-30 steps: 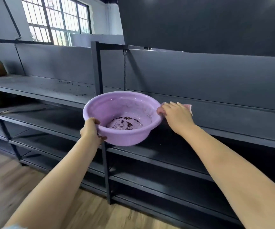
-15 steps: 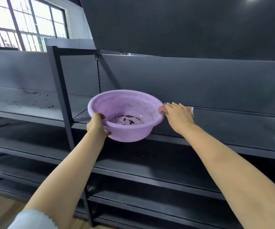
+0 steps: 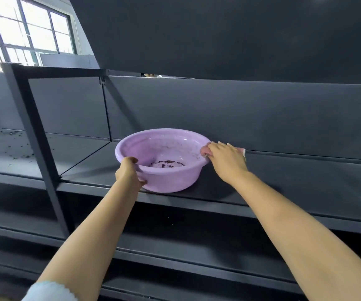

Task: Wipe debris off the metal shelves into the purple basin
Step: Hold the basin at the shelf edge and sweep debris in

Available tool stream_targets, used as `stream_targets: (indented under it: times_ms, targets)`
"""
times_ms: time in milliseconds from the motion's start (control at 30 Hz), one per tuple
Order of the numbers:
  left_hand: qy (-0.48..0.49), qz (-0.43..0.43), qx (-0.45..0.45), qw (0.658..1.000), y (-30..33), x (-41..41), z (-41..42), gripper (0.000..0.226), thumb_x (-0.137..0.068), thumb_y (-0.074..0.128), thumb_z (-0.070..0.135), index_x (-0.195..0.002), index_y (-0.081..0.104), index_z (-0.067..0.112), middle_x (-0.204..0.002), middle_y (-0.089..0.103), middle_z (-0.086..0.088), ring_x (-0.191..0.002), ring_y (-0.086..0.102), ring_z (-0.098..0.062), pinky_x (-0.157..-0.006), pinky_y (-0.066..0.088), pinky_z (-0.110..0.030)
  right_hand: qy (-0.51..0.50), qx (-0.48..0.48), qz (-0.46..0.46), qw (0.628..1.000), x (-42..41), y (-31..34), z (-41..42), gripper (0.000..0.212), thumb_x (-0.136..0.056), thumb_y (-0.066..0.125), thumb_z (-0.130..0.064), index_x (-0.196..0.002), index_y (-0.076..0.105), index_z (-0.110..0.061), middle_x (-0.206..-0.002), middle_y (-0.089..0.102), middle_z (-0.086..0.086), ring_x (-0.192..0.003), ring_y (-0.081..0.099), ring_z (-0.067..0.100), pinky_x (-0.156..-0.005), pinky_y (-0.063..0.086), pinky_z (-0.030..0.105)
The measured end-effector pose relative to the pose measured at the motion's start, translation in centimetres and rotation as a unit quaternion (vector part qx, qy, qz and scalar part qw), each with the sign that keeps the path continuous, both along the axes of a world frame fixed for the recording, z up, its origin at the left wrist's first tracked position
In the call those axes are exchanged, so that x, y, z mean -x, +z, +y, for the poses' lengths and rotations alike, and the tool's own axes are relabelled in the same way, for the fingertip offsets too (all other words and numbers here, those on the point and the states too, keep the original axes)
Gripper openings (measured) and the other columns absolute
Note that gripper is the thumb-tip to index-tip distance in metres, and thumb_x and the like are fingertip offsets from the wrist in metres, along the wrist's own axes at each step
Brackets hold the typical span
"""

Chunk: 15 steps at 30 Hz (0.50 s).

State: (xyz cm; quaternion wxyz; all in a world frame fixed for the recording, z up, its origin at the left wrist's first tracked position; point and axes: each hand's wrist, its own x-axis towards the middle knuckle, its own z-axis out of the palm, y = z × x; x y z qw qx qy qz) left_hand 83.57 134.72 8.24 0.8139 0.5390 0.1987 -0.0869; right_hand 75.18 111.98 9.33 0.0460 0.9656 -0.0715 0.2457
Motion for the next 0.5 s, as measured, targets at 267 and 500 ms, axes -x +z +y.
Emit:
stream_targets:
  times_ms: [267,500]
  targets:
    - [-0.057,-0.017,-0.005,0.998,-0.6,-1.9,-2.0,0.049,-0.087,0.054,0.027,-0.134,0.048,0.014,-0.138,0.043,-0.014,-0.110,0.046,-0.033,-0.085,0.046,-0.045,-0.019,-0.010,0.003,1.000,0.2,-0.3,-2.1,0.032,-0.100,0.032,-0.018,-0.127,0.050,-0.019,-0.134,0.053,-0.003,-0.129,0.043,0.019,-0.107,0.027,0.030]
    - [-0.116,-0.083,-0.105,0.984,-2.0,-0.1,-1.4,0.046,-0.088,0.051,0.048,-0.110,0.060,0.009,-0.102,0.057,-0.003,-0.078,0.050,-0.022,-0.075,0.043,-0.031,-0.069,-0.022,0.003,0.997,3.8,-1.2,-1.9,0.032,-0.098,0.035,-0.017,-0.126,0.051,-0.019,-0.131,0.055,-0.003,-0.121,0.048,0.020,-0.099,0.033,0.030]
